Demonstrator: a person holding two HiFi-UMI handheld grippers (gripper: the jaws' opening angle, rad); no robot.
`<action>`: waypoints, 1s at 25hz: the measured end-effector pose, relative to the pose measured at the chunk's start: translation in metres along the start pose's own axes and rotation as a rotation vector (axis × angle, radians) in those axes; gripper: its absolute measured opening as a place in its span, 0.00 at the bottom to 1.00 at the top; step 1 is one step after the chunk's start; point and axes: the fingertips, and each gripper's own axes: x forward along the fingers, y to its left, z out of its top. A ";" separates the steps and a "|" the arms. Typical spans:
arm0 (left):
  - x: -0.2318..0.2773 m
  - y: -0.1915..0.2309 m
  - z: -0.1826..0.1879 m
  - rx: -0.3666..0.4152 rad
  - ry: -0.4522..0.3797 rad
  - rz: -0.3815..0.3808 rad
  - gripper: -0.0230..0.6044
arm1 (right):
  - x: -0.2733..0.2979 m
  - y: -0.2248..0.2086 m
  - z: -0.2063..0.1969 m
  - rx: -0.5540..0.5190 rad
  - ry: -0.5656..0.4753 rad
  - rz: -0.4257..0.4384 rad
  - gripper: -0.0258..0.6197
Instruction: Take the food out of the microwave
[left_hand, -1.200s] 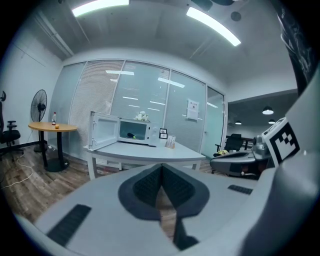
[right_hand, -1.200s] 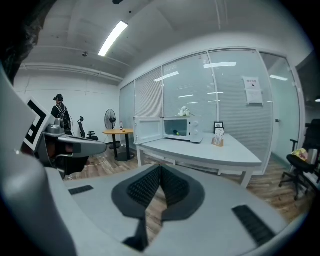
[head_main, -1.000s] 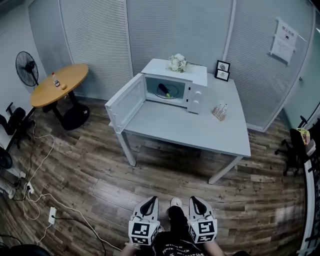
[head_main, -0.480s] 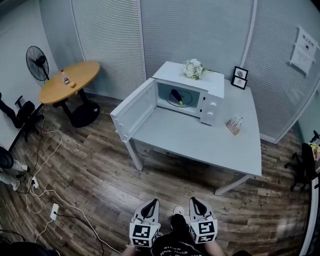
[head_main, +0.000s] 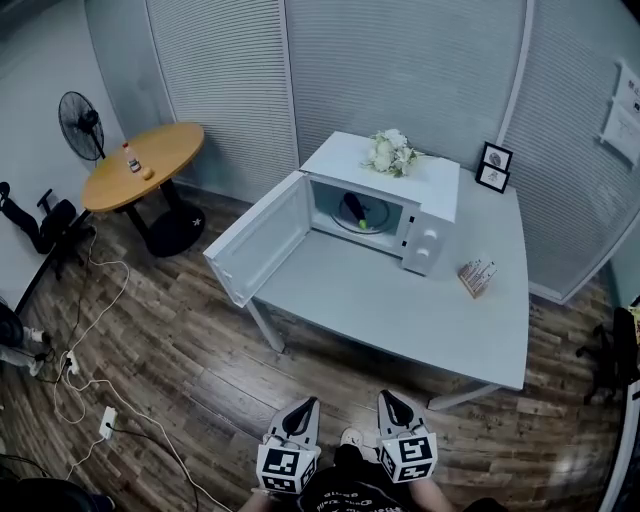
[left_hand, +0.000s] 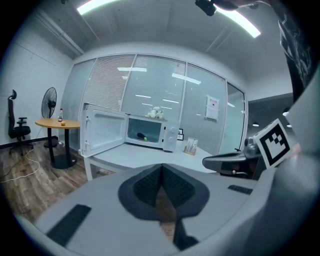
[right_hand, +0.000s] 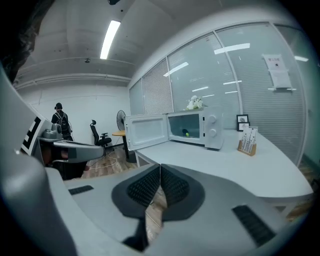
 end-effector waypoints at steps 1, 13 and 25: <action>0.009 -0.002 0.000 0.002 0.005 0.002 0.05 | 0.005 -0.006 0.002 0.005 0.000 0.011 0.05; 0.089 -0.026 0.013 0.006 0.012 0.037 0.05 | 0.039 -0.085 0.020 -0.023 -0.011 0.038 0.05; 0.131 -0.012 0.022 0.028 0.024 -0.002 0.05 | 0.070 -0.102 0.019 0.004 0.014 -0.002 0.05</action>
